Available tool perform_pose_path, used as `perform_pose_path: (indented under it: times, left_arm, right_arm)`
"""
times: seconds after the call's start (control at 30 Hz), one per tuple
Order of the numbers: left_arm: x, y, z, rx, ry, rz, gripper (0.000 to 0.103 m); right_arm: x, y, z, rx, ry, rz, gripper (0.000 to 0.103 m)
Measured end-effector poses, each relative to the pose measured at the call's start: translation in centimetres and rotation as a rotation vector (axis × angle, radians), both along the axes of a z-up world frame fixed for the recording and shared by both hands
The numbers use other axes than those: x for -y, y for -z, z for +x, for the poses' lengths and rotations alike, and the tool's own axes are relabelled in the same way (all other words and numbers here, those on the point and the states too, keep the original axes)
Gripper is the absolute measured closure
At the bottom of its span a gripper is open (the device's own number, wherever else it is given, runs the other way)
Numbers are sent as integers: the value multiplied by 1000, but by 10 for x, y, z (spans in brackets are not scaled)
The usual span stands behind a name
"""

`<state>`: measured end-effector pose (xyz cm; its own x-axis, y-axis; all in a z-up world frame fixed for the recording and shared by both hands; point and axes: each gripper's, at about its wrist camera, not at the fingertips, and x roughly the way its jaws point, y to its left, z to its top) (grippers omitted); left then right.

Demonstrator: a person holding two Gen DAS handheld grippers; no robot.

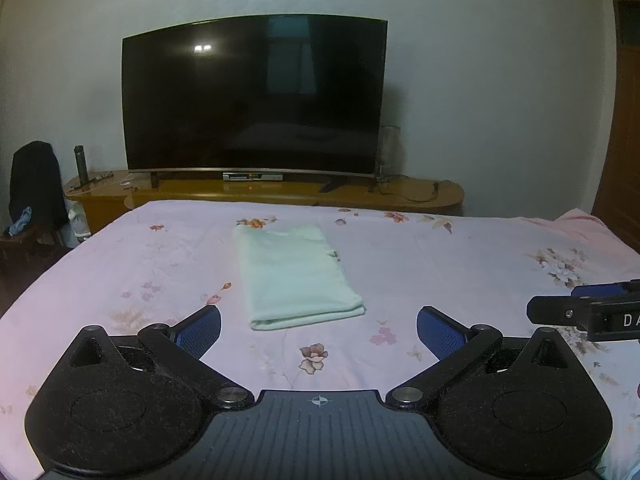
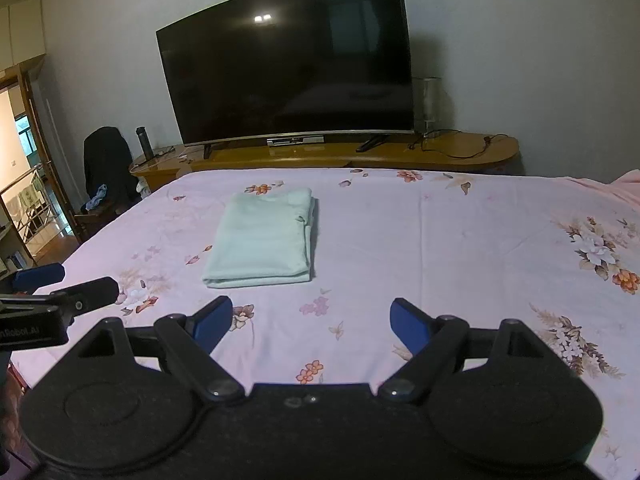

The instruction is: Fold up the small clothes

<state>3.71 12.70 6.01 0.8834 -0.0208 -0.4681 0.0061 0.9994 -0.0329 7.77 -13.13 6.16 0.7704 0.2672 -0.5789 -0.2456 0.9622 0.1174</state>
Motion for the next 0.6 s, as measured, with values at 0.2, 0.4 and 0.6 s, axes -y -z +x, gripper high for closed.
perform_pose_path:
  times: [0.2, 0.4, 0.6]
  left_arm:
    - [-1, 0, 0, 3, 0, -2, 0]
    - [-1, 0, 2, -2, 1, -1, 0]
    - [2, -2, 2, -1, 2, 2, 0]
  right_arm:
    - [2, 0, 0, -5, -1, 4, 17]
    - [1, -2, -1, -6, 1, 6, 17]
    - [1, -3, 0, -7, 5, 5, 17]
